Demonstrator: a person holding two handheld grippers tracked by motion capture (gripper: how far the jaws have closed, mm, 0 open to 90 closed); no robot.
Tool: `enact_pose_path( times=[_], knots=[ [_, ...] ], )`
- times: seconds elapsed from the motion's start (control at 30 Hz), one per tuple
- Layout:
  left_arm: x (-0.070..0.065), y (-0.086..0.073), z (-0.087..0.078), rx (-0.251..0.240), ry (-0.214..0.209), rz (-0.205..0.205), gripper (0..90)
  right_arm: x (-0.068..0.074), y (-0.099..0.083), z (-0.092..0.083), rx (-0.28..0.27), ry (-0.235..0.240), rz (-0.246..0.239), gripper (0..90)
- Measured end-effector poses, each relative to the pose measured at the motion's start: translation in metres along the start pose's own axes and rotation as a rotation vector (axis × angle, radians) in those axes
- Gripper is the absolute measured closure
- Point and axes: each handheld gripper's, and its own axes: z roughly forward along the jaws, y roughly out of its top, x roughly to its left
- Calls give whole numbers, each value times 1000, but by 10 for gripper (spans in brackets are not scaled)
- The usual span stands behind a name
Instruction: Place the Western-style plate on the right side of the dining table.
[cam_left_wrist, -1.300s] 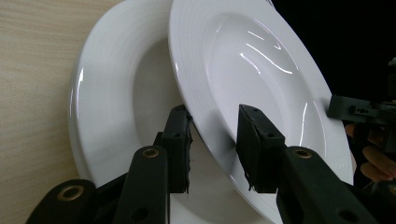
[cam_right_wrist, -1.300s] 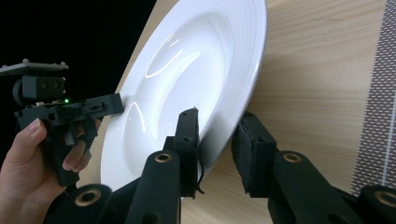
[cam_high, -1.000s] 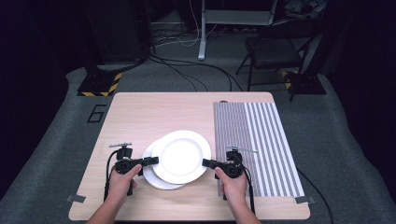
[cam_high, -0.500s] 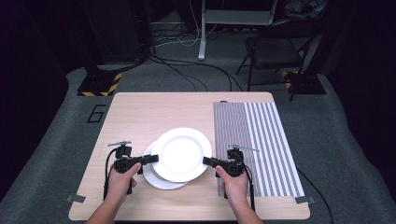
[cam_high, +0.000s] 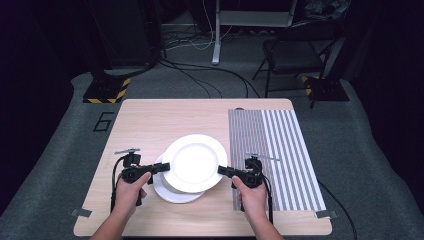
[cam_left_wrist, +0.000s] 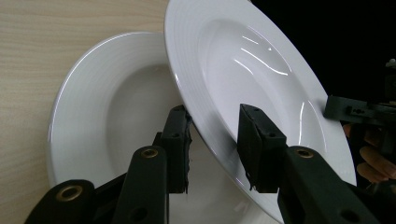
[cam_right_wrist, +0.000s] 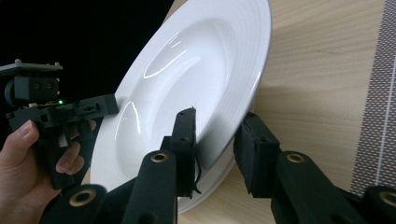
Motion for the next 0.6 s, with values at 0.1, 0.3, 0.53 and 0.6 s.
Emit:
enact_pose_path(
  times=[0.1, 0.3, 0.53, 0.6],
  knots=[
    [-2, 1, 1, 1, -3, 3, 646, 0, 1, -2, -4, -3, 3, 694],
    [-5, 4, 5, 4, -13, 7, 646, 0, 2, -7, -16, -7, 0, 694],
    [-9, 7, 10, 9, -25, 11, 645, -1, 4, -14, -28, -13, -3, 695],
    [-10, 8, 12, 12, -29, 18, 645, -1, 4, -16, -33, -20, -1, 695]
  ],
)
